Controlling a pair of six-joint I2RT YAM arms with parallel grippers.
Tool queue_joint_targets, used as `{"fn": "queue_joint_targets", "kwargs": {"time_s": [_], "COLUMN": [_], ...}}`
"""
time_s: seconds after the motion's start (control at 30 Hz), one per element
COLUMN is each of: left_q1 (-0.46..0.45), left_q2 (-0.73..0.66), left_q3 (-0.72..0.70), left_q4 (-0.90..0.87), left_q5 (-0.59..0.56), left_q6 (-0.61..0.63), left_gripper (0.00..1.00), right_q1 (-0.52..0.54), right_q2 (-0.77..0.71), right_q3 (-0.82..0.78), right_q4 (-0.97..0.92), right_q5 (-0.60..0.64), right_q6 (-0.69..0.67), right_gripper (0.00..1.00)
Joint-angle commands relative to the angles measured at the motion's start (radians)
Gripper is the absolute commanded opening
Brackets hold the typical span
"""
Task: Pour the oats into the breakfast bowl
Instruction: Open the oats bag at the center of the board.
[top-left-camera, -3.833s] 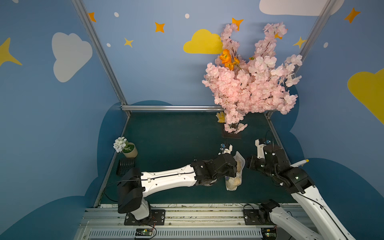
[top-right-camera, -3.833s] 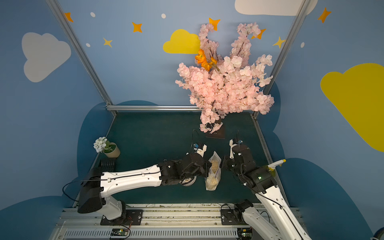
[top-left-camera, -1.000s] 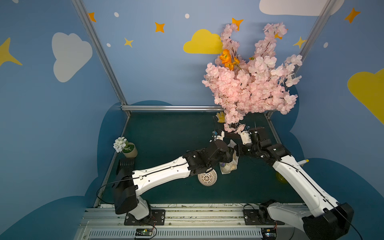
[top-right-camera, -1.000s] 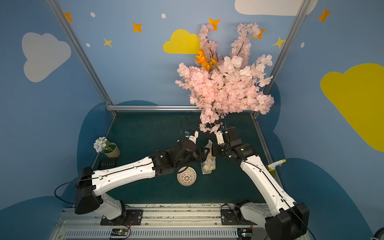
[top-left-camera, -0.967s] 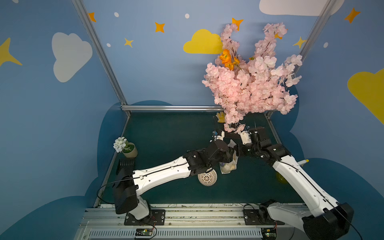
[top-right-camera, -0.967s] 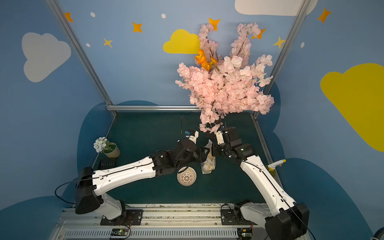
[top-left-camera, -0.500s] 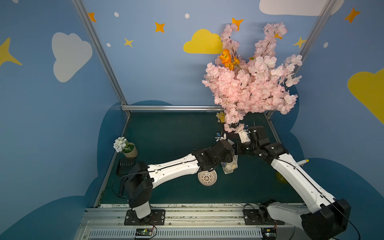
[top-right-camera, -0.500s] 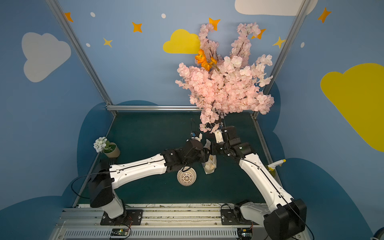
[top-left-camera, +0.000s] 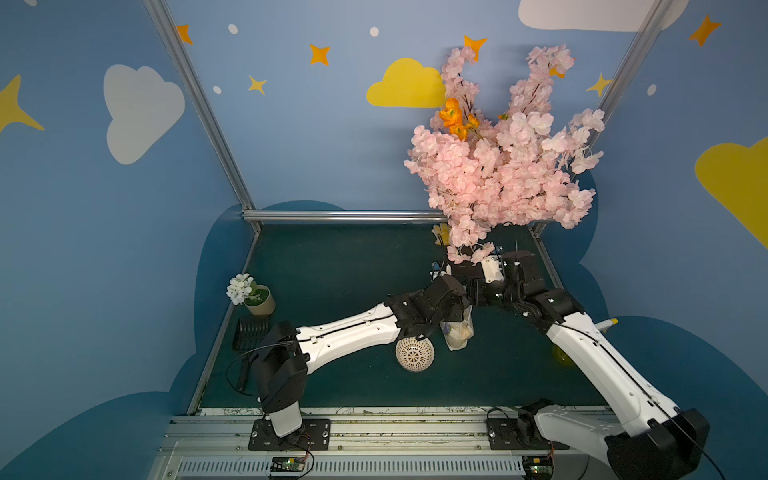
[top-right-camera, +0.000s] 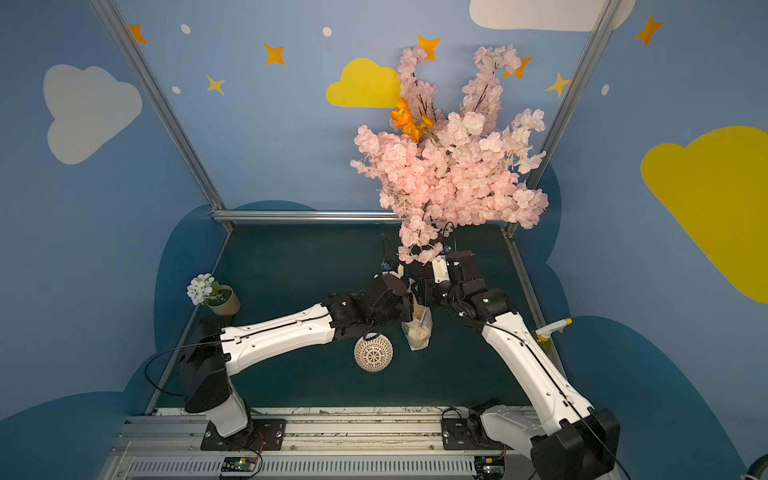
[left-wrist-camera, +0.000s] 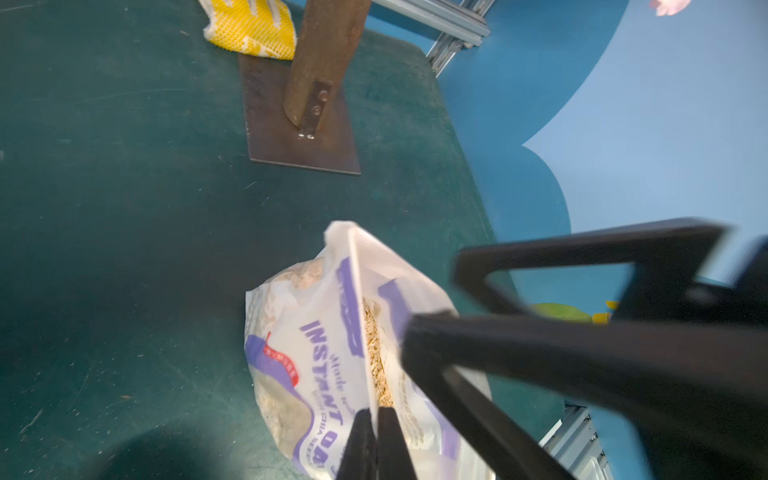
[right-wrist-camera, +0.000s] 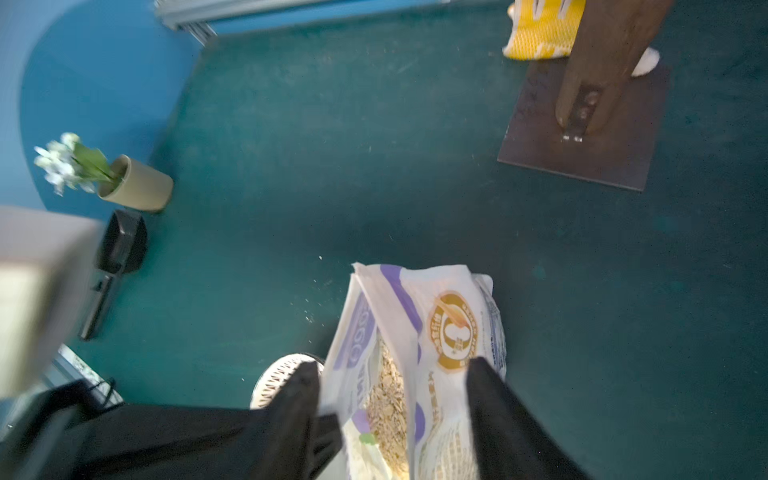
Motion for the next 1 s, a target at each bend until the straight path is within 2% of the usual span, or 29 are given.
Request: {"fn": "queue_joint_targets", "kwargs": {"time_s": [0.0, 0.2, 0.5, 0.6, 0.8, 0.97], "left_q1": [-0.003, -0.003, -0.003, -0.001, 0.001, 0.004], "left_q2": [0.011, 0.03, 0.036, 0.03, 0.021, 0.008], "left_q3": [0.058, 0.091, 0.096, 0.094, 0.093, 0.083], "left_q4": [-0.002, -0.024, -0.043, -0.046, -0.055, -0.056], "left_q5": [0.011, 0.017, -0.003, -0.009, -0.013, -0.015], "left_q6": [-0.025, -0.031, -0.044, -0.044, -0.042, -0.041], "left_gripper": [0.03, 0.03, 0.03, 0.03, 0.03, 0.03], "right_q1": [0.002, 0.038, 0.279, 0.371, 0.528, 0.587], "right_q2": [-0.114, -0.387, -0.745, -0.752, -0.635, -0.491], "right_q3": [-0.051, -0.288, -0.649, -0.718, -0.777, -0.863], "right_q4": [0.046, 0.06, 0.133, 0.173, 0.301, 0.521], "right_q5": [0.045, 0.234, 0.438, 0.535, 0.69, 0.754], "right_q6": [0.042, 0.145, 0.303, 0.311, 0.297, 0.279], "right_gripper": [0.86, 0.89, 0.9, 0.9, 0.91, 0.92]}}
